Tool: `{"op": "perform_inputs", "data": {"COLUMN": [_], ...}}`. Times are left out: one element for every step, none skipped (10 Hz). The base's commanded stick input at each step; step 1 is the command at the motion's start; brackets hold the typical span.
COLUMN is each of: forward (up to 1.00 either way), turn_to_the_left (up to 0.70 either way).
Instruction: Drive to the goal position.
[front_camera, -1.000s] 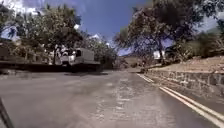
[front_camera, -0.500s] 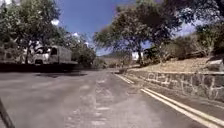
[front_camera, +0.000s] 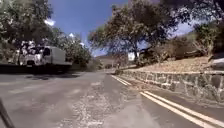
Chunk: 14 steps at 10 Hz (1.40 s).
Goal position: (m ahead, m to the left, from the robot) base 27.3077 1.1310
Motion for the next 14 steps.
{"op": "perform_inputs", "data": {"forward": [0.70, 0.70, 0.70, 0.70, 0.70, 0.70, 0.70, 0.70, 0.70, 0.70, 0.70, 0.70, 0.70, 0.70], "turn_to_the_left": [0.00, 0.00, 0.00, 0.00, 0.00, 0.00, 0.24, 0.30, 0.00, 0.00, 0.00, 0.00, 0.00, 0.00]}}
